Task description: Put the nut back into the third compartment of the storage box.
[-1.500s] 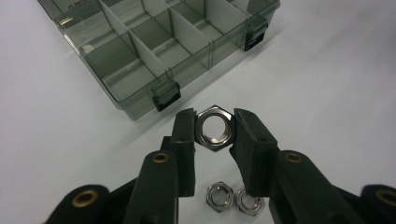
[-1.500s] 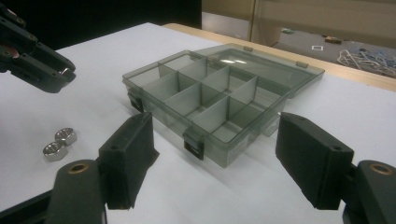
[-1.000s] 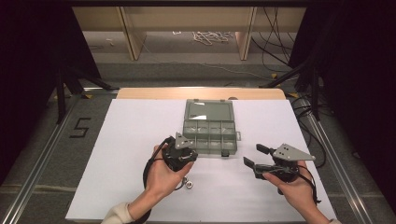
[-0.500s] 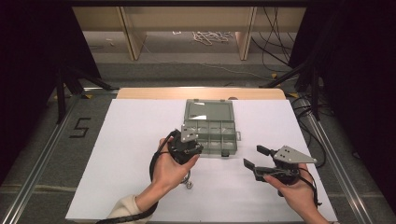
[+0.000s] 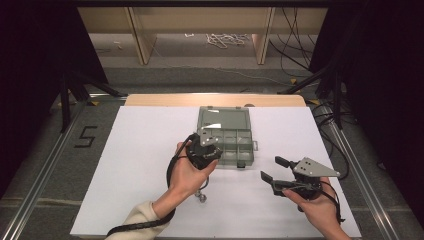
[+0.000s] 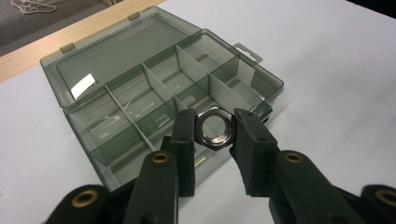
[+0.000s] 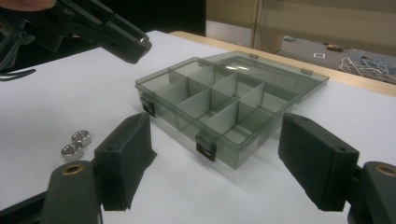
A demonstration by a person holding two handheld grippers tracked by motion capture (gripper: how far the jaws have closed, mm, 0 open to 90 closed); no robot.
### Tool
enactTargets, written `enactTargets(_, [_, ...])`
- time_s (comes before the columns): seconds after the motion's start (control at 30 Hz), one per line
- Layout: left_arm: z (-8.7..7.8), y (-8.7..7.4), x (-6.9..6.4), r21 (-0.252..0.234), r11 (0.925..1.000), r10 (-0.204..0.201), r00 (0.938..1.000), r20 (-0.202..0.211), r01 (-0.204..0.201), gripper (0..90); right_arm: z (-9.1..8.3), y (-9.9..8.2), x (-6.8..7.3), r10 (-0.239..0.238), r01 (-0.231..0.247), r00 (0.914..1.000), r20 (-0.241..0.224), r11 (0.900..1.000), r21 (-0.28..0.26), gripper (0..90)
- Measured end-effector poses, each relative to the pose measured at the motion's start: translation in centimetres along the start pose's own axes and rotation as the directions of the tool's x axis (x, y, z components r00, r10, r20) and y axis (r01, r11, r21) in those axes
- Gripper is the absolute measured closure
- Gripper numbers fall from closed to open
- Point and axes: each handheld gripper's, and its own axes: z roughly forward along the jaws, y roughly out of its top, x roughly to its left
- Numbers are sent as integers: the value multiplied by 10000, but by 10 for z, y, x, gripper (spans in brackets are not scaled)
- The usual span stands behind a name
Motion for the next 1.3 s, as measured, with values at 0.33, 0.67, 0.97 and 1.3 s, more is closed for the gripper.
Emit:
enactTargets(0.33, [12,8,4,114,9994,325,9994,-118,-323,703,-1,0,2,229,-227,9997,-128,9996,156,266])
enactTargets(0.67, [26,16,5,163,9991,387,9992,-115,-385,703,-3,1,1,144,-141,9999,-74,9994,304,266])
enactTargets(0.97, [38,23,7,151,9990,431,9990,-140,-429,703,-2,0,2,284,-282,9995,-131,9995,167,265])
enactTargets(1.3, [49,27,9,269,9985,484,9986,-204,-479,702,-1,-1,1,219,-218,9995,-224,9997,86,264])
